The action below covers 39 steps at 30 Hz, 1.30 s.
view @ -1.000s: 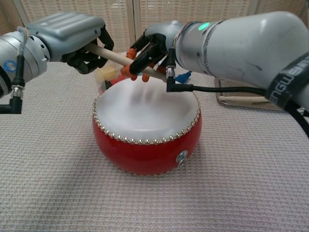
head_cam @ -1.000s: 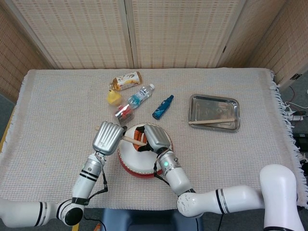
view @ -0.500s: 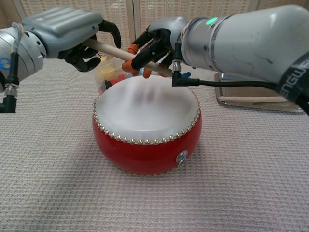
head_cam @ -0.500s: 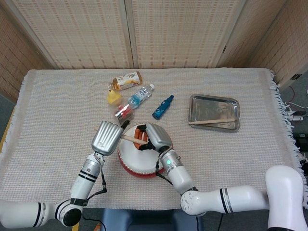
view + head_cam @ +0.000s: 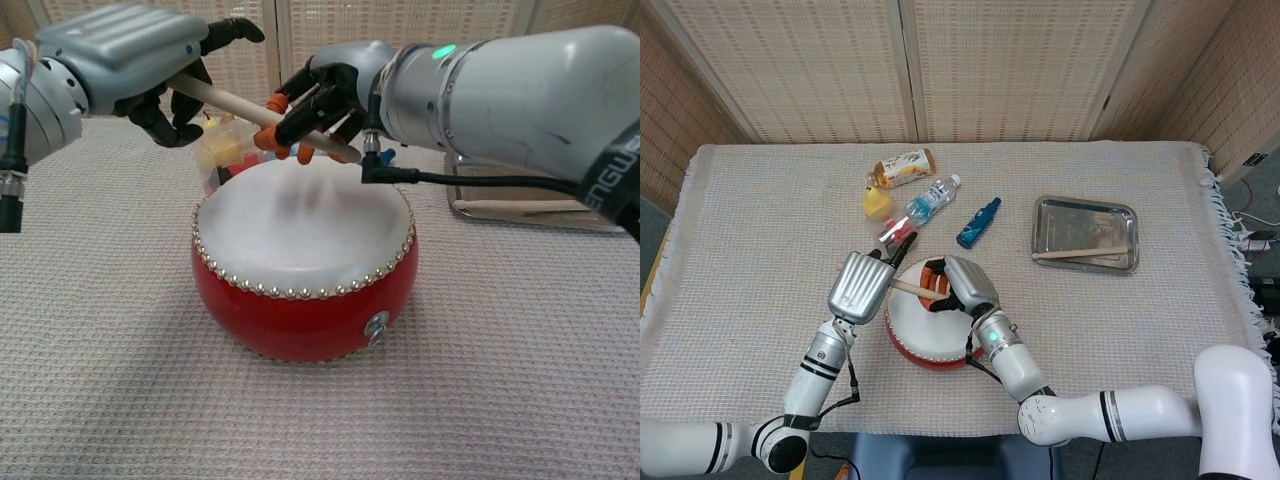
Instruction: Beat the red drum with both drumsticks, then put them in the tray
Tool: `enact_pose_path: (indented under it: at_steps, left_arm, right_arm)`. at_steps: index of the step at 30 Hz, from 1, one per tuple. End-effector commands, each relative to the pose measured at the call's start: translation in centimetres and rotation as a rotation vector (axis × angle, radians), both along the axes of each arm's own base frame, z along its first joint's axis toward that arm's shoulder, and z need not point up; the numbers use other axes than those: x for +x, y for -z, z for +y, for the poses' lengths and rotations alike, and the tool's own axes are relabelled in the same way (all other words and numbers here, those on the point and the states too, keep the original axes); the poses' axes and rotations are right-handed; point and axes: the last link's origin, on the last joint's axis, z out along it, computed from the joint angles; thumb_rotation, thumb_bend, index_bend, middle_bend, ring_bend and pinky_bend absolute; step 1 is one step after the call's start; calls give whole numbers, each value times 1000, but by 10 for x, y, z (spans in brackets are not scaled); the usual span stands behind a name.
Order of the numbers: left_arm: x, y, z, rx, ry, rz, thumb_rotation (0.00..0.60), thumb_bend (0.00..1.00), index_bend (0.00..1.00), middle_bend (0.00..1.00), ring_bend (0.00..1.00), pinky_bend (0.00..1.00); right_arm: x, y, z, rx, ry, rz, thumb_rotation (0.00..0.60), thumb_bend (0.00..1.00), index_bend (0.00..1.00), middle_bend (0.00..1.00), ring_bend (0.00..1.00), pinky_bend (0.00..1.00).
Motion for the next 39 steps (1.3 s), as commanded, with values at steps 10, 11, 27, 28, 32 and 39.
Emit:
enact_pose_path:
  at_steps: [10, 11, 27, 28, 32, 39]
  left_arm:
    - [-2, -6, -2, -40, -9, -29, 600, 261, 0, 0, 1, 274]
    - [-2, -7, -3, -43, -8, -34, 600, 261, 0, 0, 0, 267]
    - [-16, -23, -4, -31, -6, -55, 600, 261, 0, 0, 0, 237]
    - [-17, -25, -4, -27, -6, -55, 600, 260, 0, 0, 0, 237]
    - [-21, -30, -3, -19, -10, -52, 600, 260, 0, 0, 0, 237]
    - [-30, -39, 1, -4, -39, -59, 600, 260, 0, 0, 0, 237]
  right_arm:
    - [-2, 0, -2, -14, 4, -22, 600, 671, 956, 638, 624, 843]
    - [-2, 0, -2, -15, 3, -23, 600, 672, 960, 640, 626, 843]
    - [-7, -7, -6, -29, 10, -70, 600, 673, 993, 660, 642, 843]
    - [-9, -8, -6, -30, 11, -70, 600, 673, 994, 660, 642, 843]
    - [-16, -13, -7, -31, 17, -71, 600, 674, 994, 661, 641, 843]
    - [-29, -27, -8, -42, 24, -63, 600, 675, 994, 661, 642, 843]
